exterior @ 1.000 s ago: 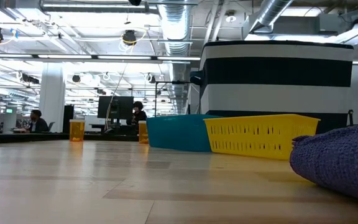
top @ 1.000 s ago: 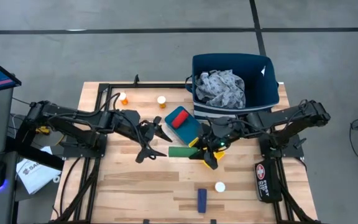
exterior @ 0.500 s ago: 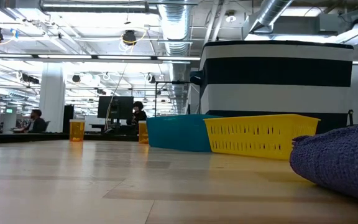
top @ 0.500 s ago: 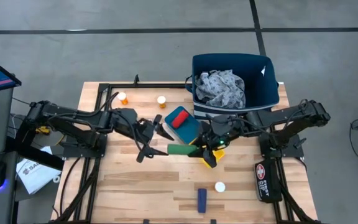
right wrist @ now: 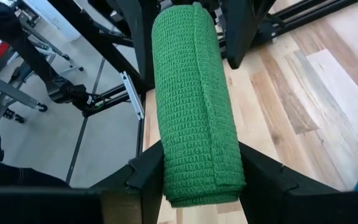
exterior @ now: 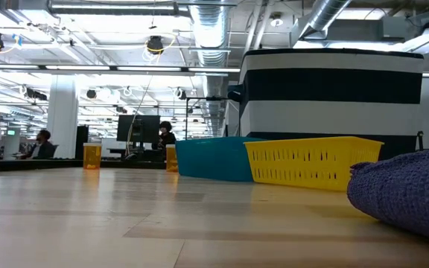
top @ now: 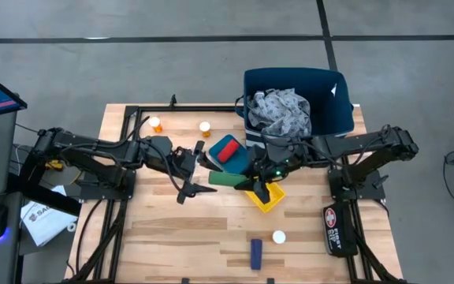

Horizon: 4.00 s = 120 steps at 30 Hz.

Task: Pick & Place Medicine items
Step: Put the green bandage into the blue bin

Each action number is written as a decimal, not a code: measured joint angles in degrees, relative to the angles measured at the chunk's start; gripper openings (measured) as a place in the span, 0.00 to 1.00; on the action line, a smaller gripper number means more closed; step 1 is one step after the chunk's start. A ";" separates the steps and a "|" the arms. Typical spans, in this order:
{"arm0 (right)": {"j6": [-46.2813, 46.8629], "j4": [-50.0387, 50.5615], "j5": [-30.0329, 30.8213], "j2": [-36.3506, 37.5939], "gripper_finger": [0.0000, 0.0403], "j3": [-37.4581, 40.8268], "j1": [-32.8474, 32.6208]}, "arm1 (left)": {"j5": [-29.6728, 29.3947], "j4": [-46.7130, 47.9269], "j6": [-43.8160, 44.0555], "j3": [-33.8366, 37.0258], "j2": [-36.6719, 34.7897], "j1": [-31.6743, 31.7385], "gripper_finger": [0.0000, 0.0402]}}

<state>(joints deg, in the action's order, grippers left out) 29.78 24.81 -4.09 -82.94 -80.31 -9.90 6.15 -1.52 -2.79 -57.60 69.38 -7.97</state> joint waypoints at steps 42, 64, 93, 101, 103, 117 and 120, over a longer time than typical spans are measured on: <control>0.37 -2.63 -0.45 0.00 0.43 0.00 0.13 | -1.89 -2.95 3.26 0.08 0.00 0.00 0.40; 0.39 -3.07 -0.38 -0.02 0.45 0.00 -0.21 | -3.17 -2.03 4.87 0.07 0.00 0.00 0.36; 0.17 -4.67 1.33 -0.04 0.45 -0.07 -0.25 | -4.97 4.09 8.07 0.24 -2.14 -2.90 0.33; -0.27 -5.39 1.73 -0.02 0.48 -0.07 -0.21 | -6.67 11.16 8.26 0.35 -5.69 -2.99 0.33; -0.26 -5.61 1.74 -0.02 0.48 -0.07 -0.19 | -7.02 12.68 8.24 0.35 -5.88 -2.99 0.33; 4.02 -1.96 2.68 0.02 0.48 -0.07 -3.57 | -10.75 23.80 10.04 2.55 -5.08 -1.64 0.33; 5.87 0.16 3.51 0.02 0.48 -0.07 -5.10 | -10.79 21.40 12.48 5.87 -3.89 0.44 0.33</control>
<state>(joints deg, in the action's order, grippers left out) 35.65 24.97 -0.57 -82.91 -80.38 -15.01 -4.64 19.88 9.69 -51.73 65.49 -7.53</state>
